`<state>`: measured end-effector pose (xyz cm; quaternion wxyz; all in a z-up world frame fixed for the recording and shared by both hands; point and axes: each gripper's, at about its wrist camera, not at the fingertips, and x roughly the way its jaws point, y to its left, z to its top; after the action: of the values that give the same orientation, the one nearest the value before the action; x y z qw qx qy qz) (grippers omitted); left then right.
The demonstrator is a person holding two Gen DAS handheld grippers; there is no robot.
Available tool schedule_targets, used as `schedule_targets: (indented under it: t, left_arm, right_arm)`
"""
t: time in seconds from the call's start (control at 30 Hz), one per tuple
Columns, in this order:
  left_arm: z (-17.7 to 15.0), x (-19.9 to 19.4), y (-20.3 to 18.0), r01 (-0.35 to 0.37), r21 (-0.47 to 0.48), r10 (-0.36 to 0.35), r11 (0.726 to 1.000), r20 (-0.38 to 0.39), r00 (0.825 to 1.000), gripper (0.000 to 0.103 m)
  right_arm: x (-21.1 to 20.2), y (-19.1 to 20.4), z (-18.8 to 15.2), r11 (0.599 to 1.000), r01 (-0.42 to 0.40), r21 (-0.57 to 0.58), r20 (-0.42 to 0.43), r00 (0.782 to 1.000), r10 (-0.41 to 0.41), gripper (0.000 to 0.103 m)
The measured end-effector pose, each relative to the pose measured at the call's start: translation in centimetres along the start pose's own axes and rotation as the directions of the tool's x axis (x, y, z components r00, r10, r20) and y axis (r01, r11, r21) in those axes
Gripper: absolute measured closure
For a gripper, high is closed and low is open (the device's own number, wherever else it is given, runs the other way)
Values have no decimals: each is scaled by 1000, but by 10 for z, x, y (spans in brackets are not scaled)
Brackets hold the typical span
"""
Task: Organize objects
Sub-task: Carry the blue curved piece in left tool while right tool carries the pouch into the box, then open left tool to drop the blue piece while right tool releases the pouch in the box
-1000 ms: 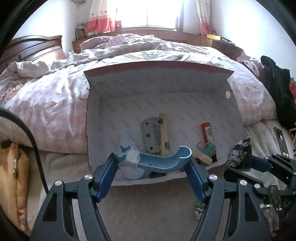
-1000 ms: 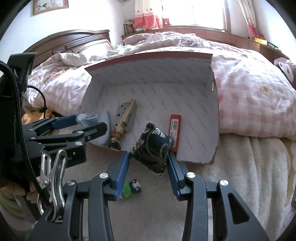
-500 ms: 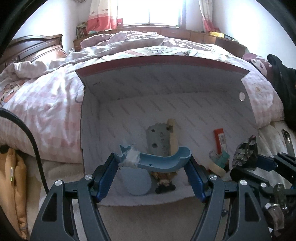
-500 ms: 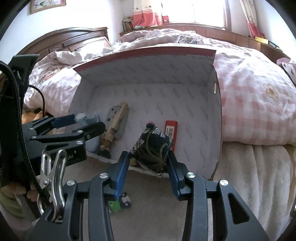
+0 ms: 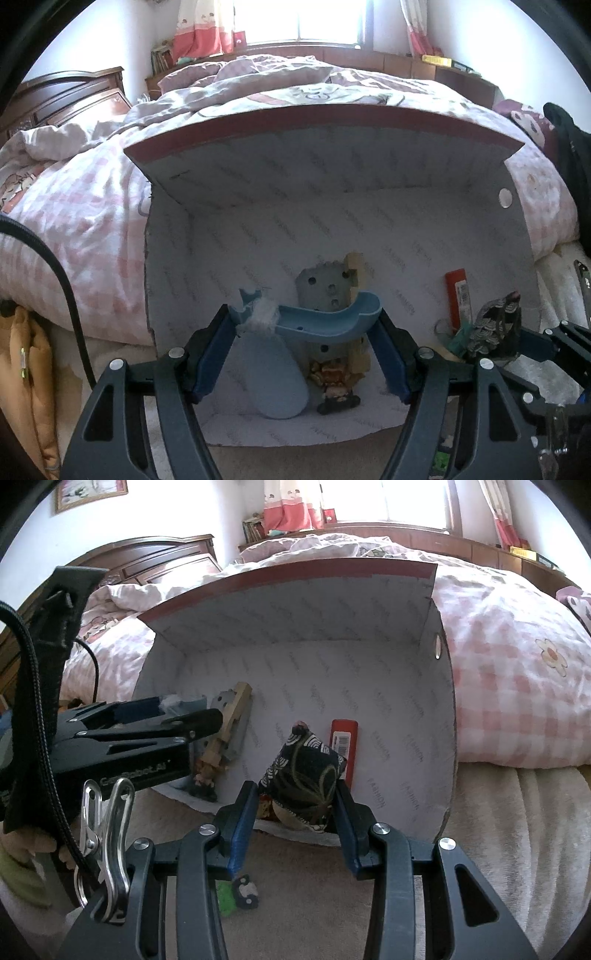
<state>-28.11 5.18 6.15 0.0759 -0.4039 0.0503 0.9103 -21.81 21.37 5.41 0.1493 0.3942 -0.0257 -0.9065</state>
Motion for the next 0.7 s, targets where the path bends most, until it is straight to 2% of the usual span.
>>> schedule_targets:
  t: [0.27,0.7]
  left_arm:
    - [-3,4,-1,-9,-6,9,1000,-25,1000,29]
    - [-15,-7,12,-19,-52,18,998,-16,1000,28]
  right_arm:
    - [0,-2,-4,1000,-5,5,-2,1000,5,61]
    - [6,-2,-1,1000,-4,4,-8,1000,4,61]
